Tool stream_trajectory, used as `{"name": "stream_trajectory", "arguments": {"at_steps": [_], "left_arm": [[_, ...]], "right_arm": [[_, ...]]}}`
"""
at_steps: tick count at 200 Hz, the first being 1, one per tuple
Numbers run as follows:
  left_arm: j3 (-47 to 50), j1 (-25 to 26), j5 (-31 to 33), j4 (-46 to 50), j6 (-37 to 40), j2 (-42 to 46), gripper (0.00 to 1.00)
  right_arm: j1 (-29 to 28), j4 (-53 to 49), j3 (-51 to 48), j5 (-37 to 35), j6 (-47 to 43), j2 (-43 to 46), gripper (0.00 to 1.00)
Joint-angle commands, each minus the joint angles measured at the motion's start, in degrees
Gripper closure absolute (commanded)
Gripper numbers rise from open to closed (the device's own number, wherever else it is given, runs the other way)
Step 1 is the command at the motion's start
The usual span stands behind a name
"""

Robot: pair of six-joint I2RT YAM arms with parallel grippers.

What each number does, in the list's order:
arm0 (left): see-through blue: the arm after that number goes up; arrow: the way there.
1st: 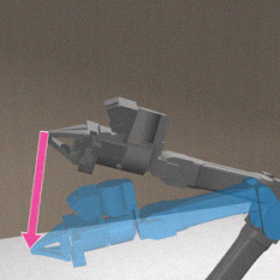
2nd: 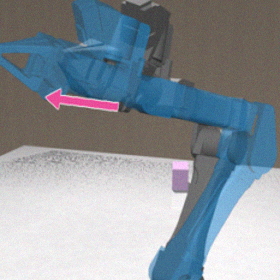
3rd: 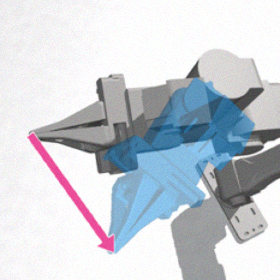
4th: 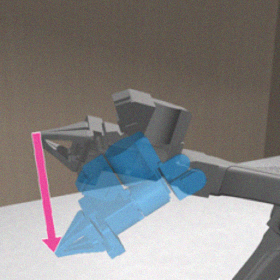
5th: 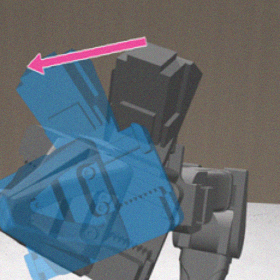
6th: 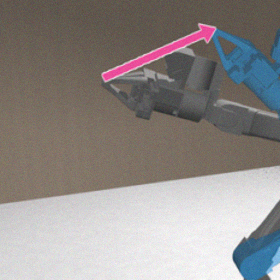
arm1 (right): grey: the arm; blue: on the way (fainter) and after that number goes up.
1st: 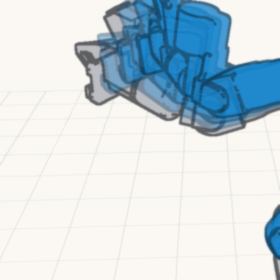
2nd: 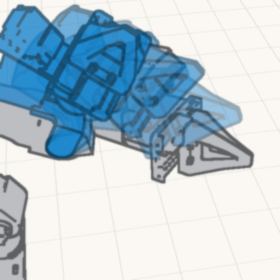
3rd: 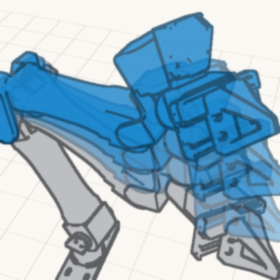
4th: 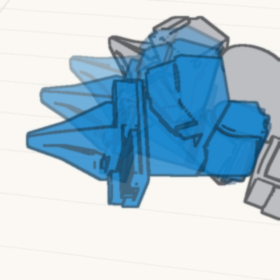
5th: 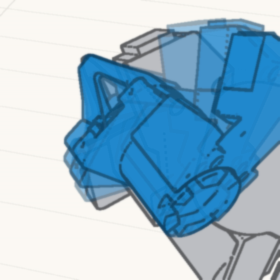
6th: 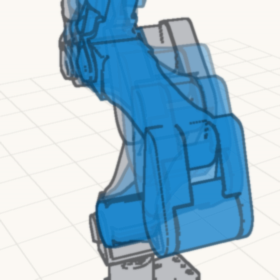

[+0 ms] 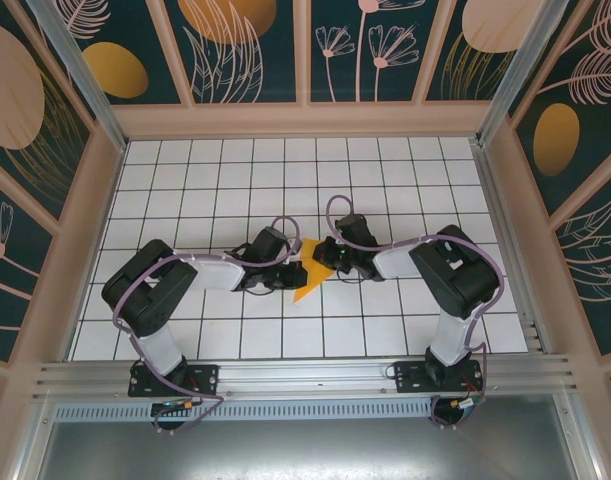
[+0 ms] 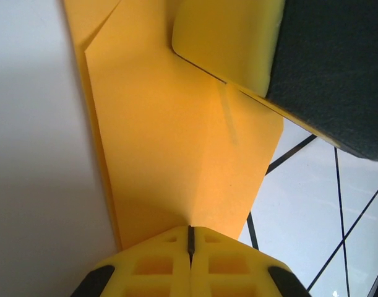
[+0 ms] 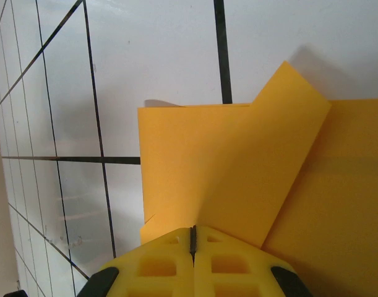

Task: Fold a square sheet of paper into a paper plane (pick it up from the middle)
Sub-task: Fourth fold the wing at the center of the table.

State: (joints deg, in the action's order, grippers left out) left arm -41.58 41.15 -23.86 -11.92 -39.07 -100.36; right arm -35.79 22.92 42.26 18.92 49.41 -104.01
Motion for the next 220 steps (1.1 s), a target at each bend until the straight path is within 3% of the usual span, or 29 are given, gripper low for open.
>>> {"name": "stream_trajectory", "arguments": {"at_steps": [1,83,131,178,220], "left_arm": [[4.51,0.14,2.10,2.35,-0.22,-0.43,0.97],[6.41,0.13,1.84,1.38,-0.38,0.69,1.00],[6.56,0.08,1.02,0.69,-0.44,0.58,1.00],[6.16,0.15,0.17,0.34,-0.36,0.29,1.00],[6.16,0.16,-0.79,-0.42,-1.36,1.44,1.00]], "right_arm": [[-0.16,-8.75,1.66,-4.41,-3.32,-2.68,0.98],[8.27,-10.79,6.25,-3.79,-7.29,-3.45,0.95],[9.74,-15.02,10.19,-4.64,-9.28,-2.55,0.94],[9.74,-15.68,8.03,-5.67,-9.17,3.88,0.89],[9.33,-12.53,0.33,-5.65,-5.87,12.76,0.77]]}}
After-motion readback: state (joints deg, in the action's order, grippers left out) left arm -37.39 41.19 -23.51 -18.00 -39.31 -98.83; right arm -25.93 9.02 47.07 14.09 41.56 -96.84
